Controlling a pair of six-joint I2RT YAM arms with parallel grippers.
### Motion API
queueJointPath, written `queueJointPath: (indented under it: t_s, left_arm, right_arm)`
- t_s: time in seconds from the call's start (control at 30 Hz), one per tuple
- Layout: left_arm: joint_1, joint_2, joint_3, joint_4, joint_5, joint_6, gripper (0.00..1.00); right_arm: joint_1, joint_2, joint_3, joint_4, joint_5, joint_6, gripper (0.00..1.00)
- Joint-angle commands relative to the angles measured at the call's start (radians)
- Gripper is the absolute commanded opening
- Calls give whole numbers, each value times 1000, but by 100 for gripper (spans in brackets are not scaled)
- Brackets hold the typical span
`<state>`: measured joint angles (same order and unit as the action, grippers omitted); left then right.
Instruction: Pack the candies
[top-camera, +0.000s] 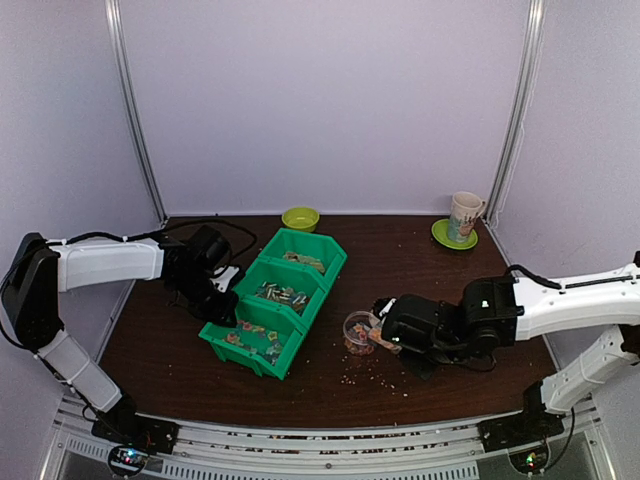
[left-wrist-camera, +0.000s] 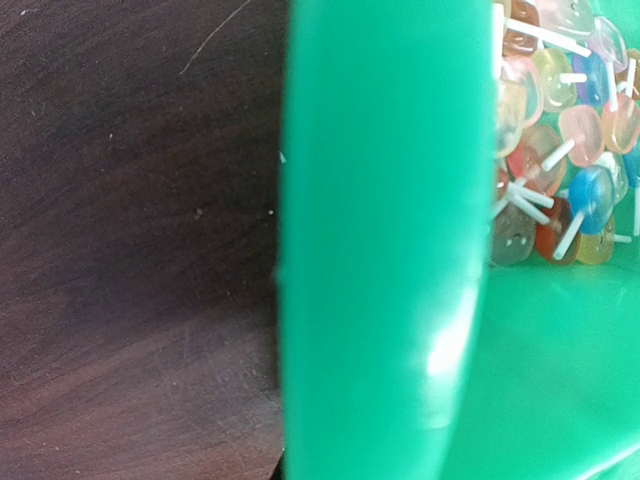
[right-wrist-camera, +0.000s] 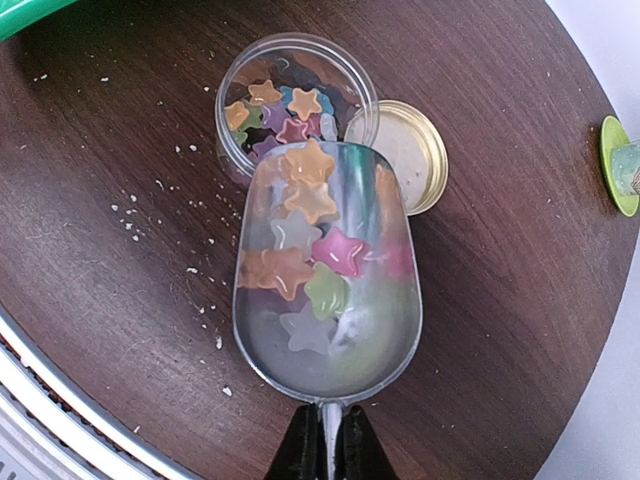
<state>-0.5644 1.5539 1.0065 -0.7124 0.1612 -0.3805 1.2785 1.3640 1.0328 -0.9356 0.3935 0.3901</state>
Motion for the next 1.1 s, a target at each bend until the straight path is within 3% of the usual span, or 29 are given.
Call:
queueJointPath:
  t_s: [0.0, 1.07]
  left_arm:
    - [6, -59, 64, 134, 55, -3, 0]
    - [6, -65, 63, 134, 58, -3, 0]
  right_arm:
    - [3, 19, 40, -74, 12, -33, 0]
    - [4, 77, 200, -191, 82, -137, 0]
